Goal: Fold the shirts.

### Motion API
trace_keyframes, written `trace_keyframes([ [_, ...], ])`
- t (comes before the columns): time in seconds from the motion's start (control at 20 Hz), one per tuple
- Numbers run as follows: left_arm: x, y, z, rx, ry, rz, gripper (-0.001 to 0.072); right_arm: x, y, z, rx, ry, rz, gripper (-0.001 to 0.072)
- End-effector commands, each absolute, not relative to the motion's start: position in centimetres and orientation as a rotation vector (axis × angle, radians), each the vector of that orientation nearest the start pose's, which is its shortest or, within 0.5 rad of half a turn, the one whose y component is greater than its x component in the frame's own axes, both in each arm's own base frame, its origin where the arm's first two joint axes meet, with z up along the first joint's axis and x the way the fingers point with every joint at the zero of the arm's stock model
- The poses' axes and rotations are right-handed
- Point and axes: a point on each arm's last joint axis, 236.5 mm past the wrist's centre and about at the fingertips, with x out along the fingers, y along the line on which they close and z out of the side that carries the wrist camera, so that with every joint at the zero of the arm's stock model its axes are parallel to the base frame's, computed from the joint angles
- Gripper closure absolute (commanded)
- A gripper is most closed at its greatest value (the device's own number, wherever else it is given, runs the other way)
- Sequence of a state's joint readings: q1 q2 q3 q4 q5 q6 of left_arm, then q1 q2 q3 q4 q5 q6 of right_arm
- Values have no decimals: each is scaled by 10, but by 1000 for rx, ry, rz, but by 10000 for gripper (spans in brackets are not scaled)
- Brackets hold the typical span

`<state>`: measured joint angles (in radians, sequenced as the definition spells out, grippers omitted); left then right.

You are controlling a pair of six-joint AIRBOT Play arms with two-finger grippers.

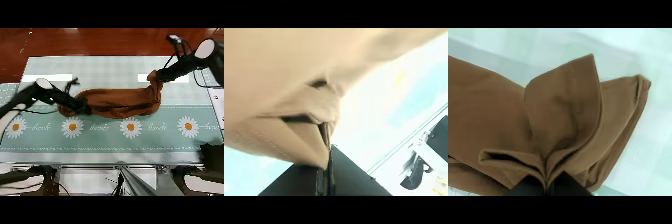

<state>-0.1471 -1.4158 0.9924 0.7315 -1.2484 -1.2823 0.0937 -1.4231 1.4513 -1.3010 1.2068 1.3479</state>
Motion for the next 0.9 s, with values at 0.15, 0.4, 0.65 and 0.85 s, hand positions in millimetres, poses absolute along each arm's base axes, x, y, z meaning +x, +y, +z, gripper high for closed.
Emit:
trace_keyframes([
  [0.15,324,-184,331,-262,526,-801,685,443,92,319,-31,396,316,682],
  [0.4,201,-108,617,-104,-394,-524,685,302,43,596,-79,-474,134,682],
  [0.65,138,-108,650,-41,-523,-465,684,245,0,606,-175,-426,-52,682],
  [0.85,169,-113,583,-49,-207,-470,685,260,-41,514,-196,-4,-187,682],
])
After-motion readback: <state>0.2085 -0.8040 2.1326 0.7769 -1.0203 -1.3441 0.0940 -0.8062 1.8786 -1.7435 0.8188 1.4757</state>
